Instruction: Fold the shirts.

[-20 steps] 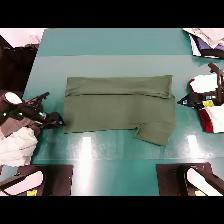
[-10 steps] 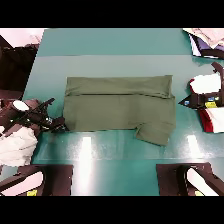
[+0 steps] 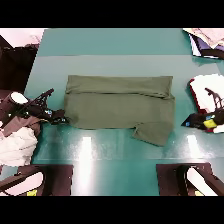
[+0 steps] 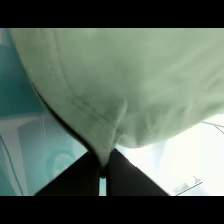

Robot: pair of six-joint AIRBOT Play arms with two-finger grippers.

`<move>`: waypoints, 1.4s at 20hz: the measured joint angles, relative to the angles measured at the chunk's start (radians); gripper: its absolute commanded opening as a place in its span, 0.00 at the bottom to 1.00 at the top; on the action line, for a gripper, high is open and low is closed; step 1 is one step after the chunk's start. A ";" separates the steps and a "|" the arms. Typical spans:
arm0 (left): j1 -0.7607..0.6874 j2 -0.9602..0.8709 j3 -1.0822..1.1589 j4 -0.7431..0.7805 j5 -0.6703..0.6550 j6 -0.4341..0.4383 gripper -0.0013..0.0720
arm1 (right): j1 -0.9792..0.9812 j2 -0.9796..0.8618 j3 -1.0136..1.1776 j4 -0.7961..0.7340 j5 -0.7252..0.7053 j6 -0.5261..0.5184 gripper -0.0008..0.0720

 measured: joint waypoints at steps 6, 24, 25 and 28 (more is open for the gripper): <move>-0.001 0.000 0.016 -0.001 -0.014 0.002 0.05 | -0.012 -0.107 -0.172 0.132 -0.098 0.007 0.54; -0.001 0.006 0.018 0.008 -0.030 0.016 0.05 | -0.013 -0.016 -0.201 0.171 -0.245 -0.002 0.04; -0.001 0.014 0.018 0.020 -0.034 0.016 0.05 | -0.013 0.008 -0.196 0.157 -0.237 0.000 0.04; -0.001 0.046 0.018 0.047 -0.039 0.016 0.05 | -0.013 0.060 -0.187 0.127 -0.224 0.011 0.42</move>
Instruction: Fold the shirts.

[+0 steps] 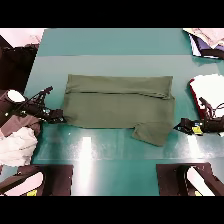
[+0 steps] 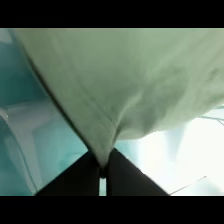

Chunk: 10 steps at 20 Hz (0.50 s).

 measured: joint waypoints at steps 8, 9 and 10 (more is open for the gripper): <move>0.000 0.027 0.000 0.022 -0.024 0.000 0.05 | 0.008 -0.160 0.005 0.048 -0.007 -0.010 0.41; 0.000 0.027 0.000 0.022 -0.024 0.000 0.05 | 0.019 -0.183 0.005 0.056 -0.012 -0.013 0.41; 0.000 0.027 0.000 0.022 -0.025 0.000 0.05 | 0.034 -0.204 0.005 0.062 -0.019 -0.016 0.41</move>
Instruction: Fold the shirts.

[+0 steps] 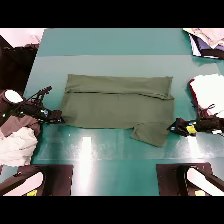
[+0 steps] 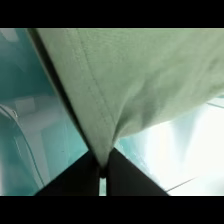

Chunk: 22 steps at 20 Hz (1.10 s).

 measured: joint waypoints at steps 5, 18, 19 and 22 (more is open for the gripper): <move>0.000 0.002 0.000 0.004 -0.017 0.000 0.05 | 0.079 -0.013 0.001 0.003 -0.002 -0.014 0.04; 0.000 0.339 0.000 -0.037 -0.274 -0.076 0.05 | -0.011 0.415 0.192 -0.249 0.334 0.021 0.04; 0.000 0.349 0.000 -0.045 -0.267 -0.081 0.05 | 0.003 0.423 0.221 -0.248 0.331 0.022 0.04; 0.000 0.339 0.001 -0.061 -0.198 -0.088 0.05 | 0.077 0.393 0.298 -0.236 0.291 0.024 0.04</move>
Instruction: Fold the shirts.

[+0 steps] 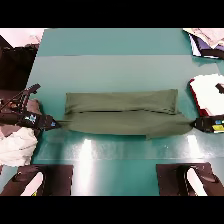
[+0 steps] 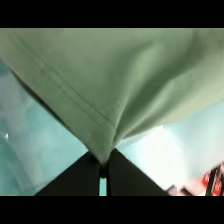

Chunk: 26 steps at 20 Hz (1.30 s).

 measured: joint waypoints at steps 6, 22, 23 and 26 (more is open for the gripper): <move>0.000 -0.151 0.041 -0.010 0.199 0.011 0.05 | 0.158 -0.217 0.136 0.000 -0.149 0.027 0.04; 0.000 -0.435 0.192 -0.015 0.632 -0.049 0.69 | 0.201 -0.754 0.499 0.079 -0.403 0.151 0.71; 0.000 -0.436 0.210 -0.016 0.633 -0.054 0.69 | 0.195 -0.764 0.509 0.090 -0.406 0.152 0.71; 0.000 -0.439 0.246 -0.018 0.579 -0.064 0.69 | 0.159 -0.776 0.526 0.114 -0.351 0.109 0.71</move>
